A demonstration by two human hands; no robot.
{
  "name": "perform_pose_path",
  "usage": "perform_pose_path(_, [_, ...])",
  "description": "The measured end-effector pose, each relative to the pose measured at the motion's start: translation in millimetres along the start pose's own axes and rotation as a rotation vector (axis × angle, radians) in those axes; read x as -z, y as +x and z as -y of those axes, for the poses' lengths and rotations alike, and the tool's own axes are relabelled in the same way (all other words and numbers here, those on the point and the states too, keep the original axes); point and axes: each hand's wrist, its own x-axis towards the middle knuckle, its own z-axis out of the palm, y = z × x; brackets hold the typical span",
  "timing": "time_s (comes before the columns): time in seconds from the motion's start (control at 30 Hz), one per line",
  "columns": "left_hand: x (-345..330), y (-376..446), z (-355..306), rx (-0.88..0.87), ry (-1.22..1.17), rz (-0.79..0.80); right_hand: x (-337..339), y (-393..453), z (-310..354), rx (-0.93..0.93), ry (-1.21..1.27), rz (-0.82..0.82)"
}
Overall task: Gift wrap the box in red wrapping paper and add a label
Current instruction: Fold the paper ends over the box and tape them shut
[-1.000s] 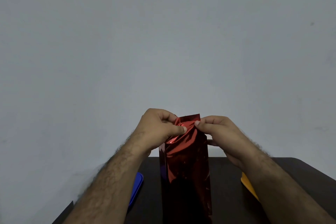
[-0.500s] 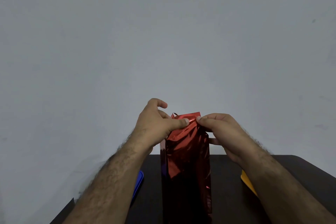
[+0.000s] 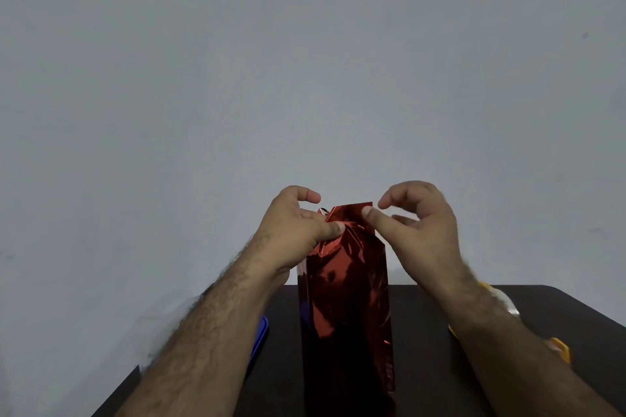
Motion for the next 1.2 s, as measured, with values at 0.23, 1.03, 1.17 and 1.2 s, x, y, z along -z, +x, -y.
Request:
perform_pose_path(0.23, [-3,1,0,-0.012,-0.043,0.038,-3,0,-3,0.009,-0.216,0.114])
perform_pose_path(1.03, [-3,-9,-10,-0.298,0.456,-0.142,-8,-7,-3,-0.318,0.203,0.426])
perform_pose_path(1.17, [2,-10,-13,-0.152,0.318,-0.077,-5,-5,0,-0.388,0.244,0.407])
perform_pose_path(1.2, [2,-9,-13,-0.112,0.264,-0.045,-4,-4,1,-0.408,0.253,0.408])
